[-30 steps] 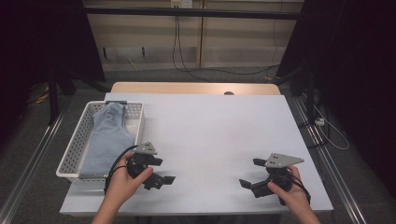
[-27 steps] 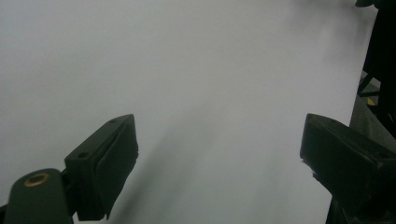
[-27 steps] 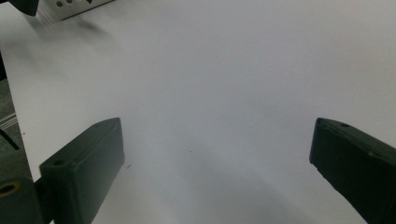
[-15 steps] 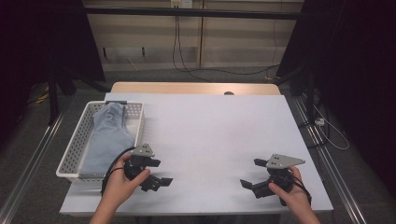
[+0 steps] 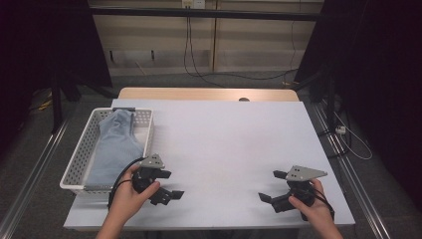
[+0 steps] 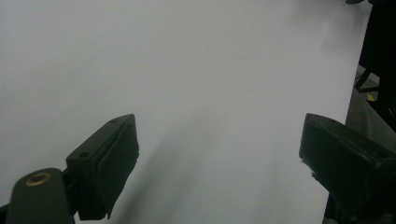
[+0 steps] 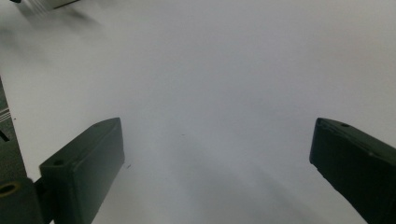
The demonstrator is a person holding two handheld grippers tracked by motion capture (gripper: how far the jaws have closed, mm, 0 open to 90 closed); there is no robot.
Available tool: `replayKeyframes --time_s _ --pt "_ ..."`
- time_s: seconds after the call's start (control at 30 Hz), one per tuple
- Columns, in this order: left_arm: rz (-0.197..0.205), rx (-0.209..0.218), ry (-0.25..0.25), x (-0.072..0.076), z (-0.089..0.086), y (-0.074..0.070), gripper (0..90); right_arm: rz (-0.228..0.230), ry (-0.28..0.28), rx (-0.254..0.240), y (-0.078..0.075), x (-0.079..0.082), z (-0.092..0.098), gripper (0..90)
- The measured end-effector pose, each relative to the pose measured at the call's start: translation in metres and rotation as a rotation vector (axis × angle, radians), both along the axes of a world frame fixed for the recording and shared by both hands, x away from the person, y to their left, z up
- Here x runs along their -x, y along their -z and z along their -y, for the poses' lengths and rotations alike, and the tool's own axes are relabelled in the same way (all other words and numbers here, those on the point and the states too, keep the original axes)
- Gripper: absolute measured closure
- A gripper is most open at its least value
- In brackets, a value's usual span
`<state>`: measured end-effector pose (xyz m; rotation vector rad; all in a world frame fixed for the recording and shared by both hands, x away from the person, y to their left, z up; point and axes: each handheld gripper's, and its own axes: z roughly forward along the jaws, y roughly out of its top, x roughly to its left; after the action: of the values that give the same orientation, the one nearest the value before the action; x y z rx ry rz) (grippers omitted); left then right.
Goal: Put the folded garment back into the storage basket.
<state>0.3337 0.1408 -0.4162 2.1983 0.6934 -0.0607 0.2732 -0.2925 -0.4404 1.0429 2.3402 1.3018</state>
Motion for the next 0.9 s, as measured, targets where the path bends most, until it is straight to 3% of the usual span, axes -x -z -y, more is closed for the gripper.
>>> replayKeyframes --time_s 0.9 --pt "0.005 -0.009 0.003 0.001 0.001 0.001 11.2 0.005 0.010 -0.006 -0.001 0.004 0.012 2.9"
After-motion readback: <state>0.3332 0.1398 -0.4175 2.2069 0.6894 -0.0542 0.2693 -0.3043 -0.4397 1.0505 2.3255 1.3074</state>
